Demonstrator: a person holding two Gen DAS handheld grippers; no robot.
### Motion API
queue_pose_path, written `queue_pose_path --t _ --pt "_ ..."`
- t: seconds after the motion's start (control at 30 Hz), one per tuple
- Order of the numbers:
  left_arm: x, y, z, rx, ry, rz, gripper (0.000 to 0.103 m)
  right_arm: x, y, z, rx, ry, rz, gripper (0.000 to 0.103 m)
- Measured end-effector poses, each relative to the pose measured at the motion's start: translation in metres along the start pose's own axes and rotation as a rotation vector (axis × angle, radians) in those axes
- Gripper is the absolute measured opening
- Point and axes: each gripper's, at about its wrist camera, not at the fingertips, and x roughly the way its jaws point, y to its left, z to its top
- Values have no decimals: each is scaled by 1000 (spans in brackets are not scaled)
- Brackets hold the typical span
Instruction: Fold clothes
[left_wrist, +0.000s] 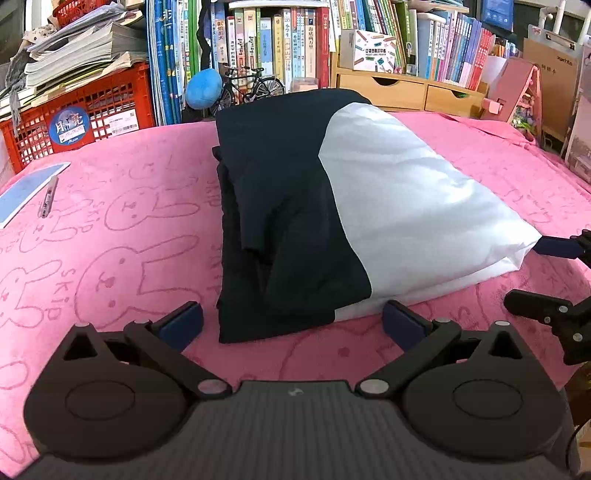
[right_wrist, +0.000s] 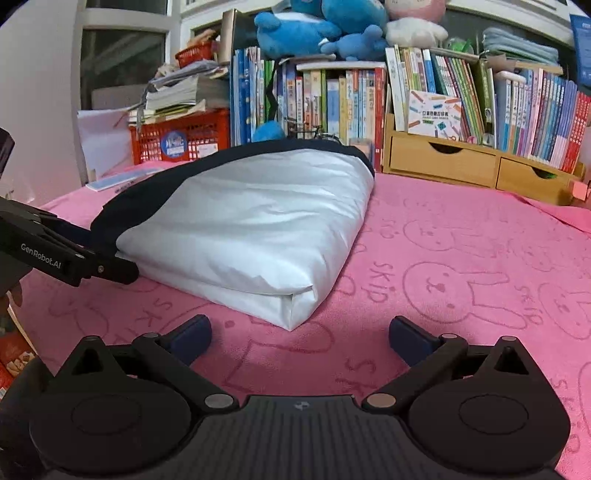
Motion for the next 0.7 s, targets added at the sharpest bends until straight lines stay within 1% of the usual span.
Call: queue_pose_path --t 0.13,0.23,0.7 --pt "1 -1 1 -6 7 5 103 0 0 2 1 3 0 103" --pt "1 0 2 -8 15 6 103 2 0 5 1 26 -3 103" --pt "2 -1 2 -24 13 20 103 6 -2 11 -8 62 15 103"
